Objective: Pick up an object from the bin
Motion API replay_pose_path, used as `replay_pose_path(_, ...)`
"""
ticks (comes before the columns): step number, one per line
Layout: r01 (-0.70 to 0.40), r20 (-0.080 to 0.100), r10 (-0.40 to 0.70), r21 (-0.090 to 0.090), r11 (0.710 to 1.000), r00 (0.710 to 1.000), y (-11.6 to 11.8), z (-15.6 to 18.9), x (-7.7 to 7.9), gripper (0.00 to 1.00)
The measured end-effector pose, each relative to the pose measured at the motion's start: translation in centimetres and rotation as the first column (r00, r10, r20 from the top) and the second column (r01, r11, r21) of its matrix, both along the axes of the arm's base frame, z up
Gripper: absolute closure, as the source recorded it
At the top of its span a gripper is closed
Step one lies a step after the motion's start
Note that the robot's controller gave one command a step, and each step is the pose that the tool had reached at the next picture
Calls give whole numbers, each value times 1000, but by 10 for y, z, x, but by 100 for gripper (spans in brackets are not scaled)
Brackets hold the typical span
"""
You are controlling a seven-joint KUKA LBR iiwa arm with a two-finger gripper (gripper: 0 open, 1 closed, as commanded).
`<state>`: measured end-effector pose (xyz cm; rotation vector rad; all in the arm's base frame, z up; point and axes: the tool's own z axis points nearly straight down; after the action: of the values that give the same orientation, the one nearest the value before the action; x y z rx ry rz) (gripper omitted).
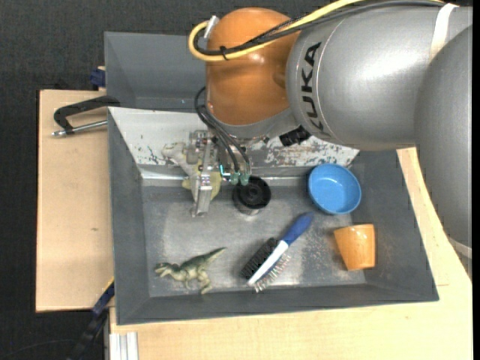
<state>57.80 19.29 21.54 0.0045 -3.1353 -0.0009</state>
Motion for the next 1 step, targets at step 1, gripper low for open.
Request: replay_pose_path(1,-8,0,8,-2,1000,1000,-25,-86,12,0)
